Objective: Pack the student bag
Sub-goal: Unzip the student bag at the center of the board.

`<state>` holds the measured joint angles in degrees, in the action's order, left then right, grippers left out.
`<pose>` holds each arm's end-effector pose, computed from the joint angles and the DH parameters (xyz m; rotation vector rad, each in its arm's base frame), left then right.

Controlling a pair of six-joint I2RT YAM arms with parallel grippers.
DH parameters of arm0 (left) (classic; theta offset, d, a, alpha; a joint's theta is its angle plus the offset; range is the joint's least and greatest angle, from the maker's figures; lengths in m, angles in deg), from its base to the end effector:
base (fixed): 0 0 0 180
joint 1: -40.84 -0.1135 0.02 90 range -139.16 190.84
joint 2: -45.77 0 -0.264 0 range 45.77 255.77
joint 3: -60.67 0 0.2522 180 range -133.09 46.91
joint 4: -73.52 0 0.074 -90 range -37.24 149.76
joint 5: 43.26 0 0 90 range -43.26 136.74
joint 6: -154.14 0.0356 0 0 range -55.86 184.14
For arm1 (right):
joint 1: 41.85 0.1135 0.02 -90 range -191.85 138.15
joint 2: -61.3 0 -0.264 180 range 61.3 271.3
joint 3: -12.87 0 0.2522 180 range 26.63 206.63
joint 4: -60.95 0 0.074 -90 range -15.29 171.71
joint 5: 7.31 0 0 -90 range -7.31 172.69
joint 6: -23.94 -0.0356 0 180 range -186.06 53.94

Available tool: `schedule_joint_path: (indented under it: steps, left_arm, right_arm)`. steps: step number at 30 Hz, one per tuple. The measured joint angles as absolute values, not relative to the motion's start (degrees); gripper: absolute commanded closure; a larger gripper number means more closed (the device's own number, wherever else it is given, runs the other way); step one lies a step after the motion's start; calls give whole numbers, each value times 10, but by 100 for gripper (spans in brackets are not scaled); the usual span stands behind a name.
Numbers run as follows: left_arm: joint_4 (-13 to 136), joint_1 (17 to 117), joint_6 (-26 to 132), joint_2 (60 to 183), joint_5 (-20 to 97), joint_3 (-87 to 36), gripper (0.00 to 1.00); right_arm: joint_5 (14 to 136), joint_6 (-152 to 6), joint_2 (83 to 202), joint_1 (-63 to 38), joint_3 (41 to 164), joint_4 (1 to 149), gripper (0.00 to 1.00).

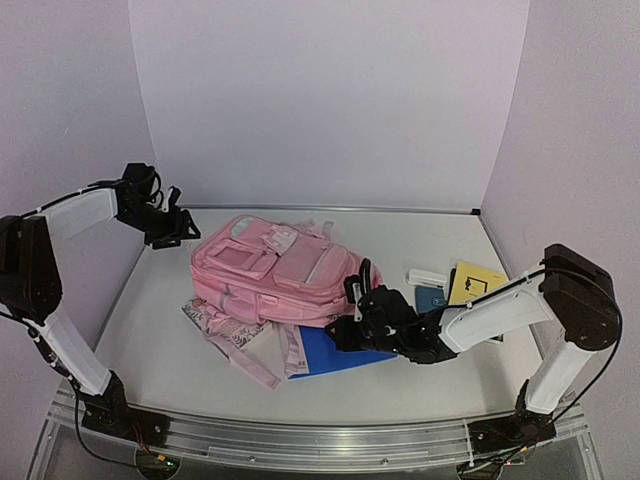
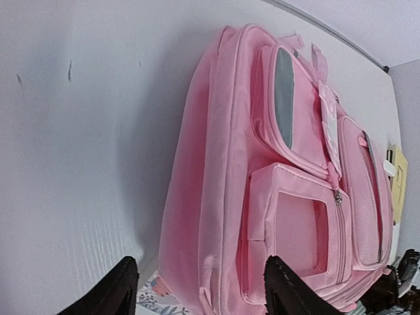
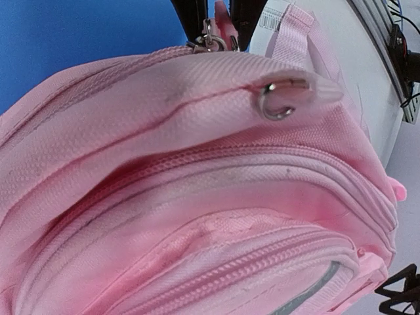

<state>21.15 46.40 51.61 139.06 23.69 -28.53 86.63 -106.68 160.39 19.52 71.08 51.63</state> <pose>0.3427 -0.0474 0.2701 0.0014 2.5603 -0.6357 0.1678 0.3023 0.1518 -0.3676 2.2515 0.9420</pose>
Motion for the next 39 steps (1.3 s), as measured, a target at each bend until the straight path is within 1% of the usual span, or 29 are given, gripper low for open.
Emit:
schedule_joint_path:
  steps: [2,3,6,7,13,18,21,26,36,39]
  left_arm:
    - [225,485,538,1364,269,-280,20]
    - [232,509,552,1347,289,-277,19]
    - [264,597,589,1294,318,-259,11]
    - [277,630,601,1273,318,-247,10]
    - [375,777,656,1186,299,-142,11]
    - [434,861,683,1208,312,-103,15]
    - [472,899,696,1248,331,-104,18]
    - [506,950,720,1320,349,-117,28]
    - [543,988,748,1391,366,-169,52]
    - [545,994,749,1404,367,-179,57]
  right_arm:
    - [851,-1061,1601,193,711,516,100]
    - [844,-1058,1600,193,711,516,100]
    - [829,-1052,1593,193,711,515,100]
    - [826,-1051,1590,193,710,514,100]
    - [820,-1050,1567,193,692,502,100]
    - [820,-1052,1562,193,680,491,100]
    - [820,-1055,1562,193,677,485,100]
    - [820,-1060,1560,193,670,476,100]
    - [820,-1066,1557,193,668,473,100]
    - [820,-1066,1555,193,668,473,100]
